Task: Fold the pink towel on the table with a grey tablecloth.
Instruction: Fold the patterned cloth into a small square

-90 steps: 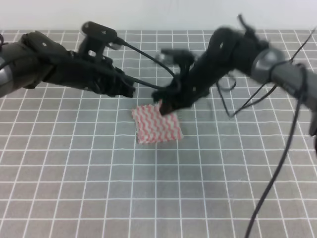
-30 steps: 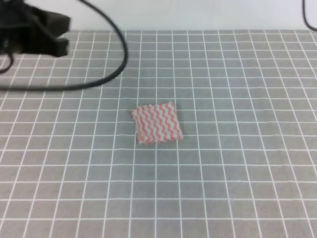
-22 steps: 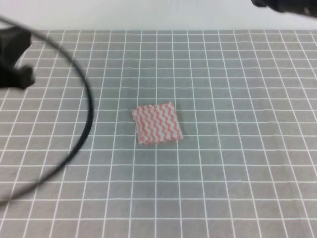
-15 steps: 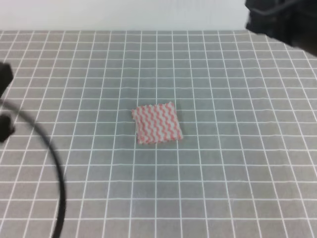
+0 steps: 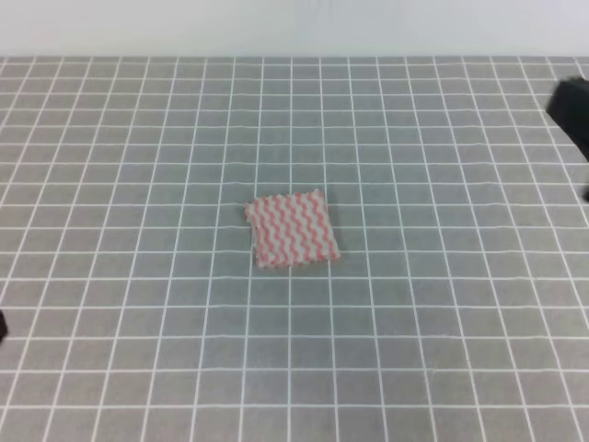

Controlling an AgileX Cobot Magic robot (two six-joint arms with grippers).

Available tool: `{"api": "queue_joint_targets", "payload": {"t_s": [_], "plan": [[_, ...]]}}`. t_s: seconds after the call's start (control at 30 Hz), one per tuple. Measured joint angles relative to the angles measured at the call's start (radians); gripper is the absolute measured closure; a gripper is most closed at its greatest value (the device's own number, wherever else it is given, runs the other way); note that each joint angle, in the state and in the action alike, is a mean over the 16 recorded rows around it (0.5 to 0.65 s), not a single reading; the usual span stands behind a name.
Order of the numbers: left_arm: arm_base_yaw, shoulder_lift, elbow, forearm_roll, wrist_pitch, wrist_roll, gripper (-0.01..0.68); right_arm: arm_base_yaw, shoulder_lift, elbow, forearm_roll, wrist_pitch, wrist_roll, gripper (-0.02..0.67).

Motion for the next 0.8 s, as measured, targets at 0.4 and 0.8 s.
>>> {"api": "queue_joint_targets", "payload": {"t_s": [0.4, 0.8], "plan": [[0.0, -0.054, 0.02, 0.035, 0.108, -0.024, 0.675, 0.0, -0.166, 0.122, 0.011, 0.052, -0.025, 0.665], [0.0, -0.05, 0.02, 0.039, 0.107, -0.024, 0.675, 0.0, -0.189, 0.124, 0.011, 0.138, -0.092, 0.666]]}}
